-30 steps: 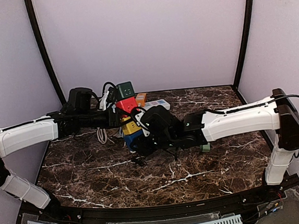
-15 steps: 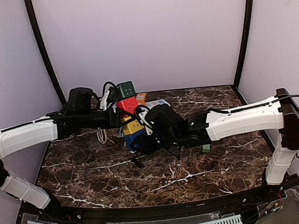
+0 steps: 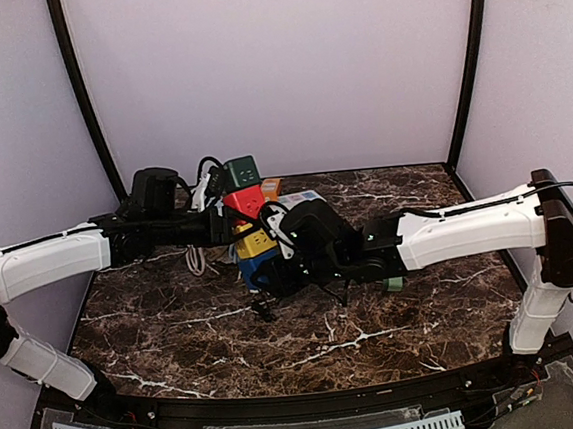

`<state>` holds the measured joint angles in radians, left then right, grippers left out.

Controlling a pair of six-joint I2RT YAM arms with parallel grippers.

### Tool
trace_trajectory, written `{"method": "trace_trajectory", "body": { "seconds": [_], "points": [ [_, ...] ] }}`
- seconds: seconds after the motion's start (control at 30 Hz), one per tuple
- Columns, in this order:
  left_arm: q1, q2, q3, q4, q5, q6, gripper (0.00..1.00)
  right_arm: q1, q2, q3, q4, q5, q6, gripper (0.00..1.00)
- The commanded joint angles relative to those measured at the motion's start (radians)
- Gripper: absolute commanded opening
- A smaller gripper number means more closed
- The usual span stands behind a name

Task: Pull the plug off the socket
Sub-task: Remove the plug from the socket.

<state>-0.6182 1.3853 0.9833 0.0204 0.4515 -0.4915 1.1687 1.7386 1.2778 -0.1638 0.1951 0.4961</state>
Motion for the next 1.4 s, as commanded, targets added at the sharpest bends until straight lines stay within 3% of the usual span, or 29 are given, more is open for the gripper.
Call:
{"method": "trace_trajectory", "body": {
  "seconds": [0.0, 0.87, 1.37],
  "points": [
    [0.023, -0.073, 0.053, 0.045, 0.004, 0.082, 0.01, -0.026, -0.061, -0.035, -0.068, 0.052, -0.018, 0.00],
    [0.040, -0.057, 0.055, 0.047, 0.023, 0.074, 0.01, 0.049, -0.076, -0.072, 0.007, -0.021, -0.221, 0.00],
    [0.053, -0.071, 0.048, 0.050, 0.008, 0.074, 0.01, 0.049, -0.079, -0.085, -0.035, 0.082, -0.027, 0.00]
  ]
}}
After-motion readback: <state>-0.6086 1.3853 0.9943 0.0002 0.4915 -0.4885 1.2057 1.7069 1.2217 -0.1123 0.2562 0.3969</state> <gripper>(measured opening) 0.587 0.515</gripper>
